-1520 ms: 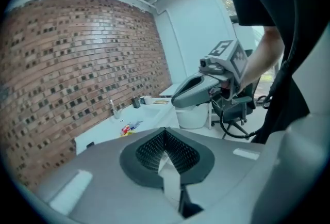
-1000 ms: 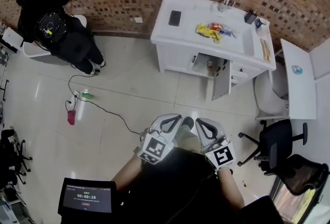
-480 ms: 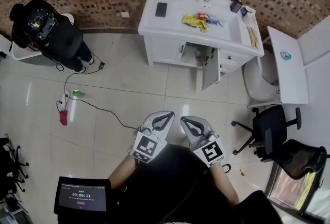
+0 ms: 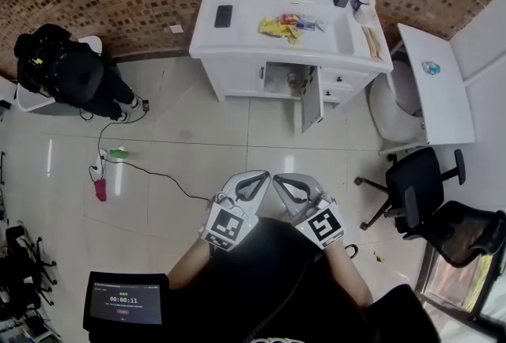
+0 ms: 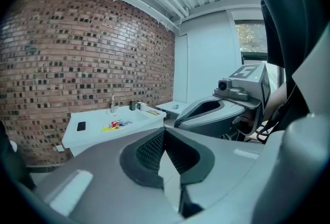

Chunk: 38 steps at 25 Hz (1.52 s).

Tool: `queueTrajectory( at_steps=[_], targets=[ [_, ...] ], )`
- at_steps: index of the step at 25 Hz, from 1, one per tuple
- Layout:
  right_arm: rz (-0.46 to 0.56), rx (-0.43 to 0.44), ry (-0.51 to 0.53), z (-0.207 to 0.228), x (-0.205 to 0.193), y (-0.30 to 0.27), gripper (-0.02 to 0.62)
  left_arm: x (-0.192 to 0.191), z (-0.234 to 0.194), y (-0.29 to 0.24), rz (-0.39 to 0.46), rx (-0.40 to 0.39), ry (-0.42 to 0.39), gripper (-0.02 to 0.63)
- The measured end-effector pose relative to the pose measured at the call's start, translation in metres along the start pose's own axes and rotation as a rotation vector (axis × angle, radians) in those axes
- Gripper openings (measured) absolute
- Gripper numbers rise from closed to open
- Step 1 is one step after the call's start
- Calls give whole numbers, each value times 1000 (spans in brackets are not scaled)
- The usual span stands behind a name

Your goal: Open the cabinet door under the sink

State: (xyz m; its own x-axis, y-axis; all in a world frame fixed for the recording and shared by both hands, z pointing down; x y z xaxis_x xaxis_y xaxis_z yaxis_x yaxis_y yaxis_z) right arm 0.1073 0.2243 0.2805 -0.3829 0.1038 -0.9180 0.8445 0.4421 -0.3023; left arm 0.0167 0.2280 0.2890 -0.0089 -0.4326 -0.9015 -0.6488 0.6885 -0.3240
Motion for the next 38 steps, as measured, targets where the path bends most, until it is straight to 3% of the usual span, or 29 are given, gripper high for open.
queueTrajectory(
  at_steps=[14, 18, 38],
  targets=[
    [72, 2, -4, 40, -34, 76, -9, 4, 73, -59, -28, -12, -43, 16],
    [61, -6, -34, 42, -23, 73, -9, 13, 71, -51, -37, -24, -40, 17],
    [47, 29, 21, 27, -25, 57, -9, 4, 61, -41, -4, -2, -24, 17]
  ],
)
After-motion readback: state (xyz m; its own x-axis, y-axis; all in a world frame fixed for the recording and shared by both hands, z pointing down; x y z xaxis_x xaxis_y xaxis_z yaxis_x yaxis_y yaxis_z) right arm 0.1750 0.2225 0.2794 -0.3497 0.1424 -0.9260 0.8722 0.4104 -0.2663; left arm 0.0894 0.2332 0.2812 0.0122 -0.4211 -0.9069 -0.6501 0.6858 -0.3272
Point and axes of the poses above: the fingertips, and each gripper's own axes: y backward along the fingers, z to its right, x out of its top, the point moved 6 cm from there along y, backward along the fingers, and after that the axes turned 15 degrees about y, right-handed, at the moved point
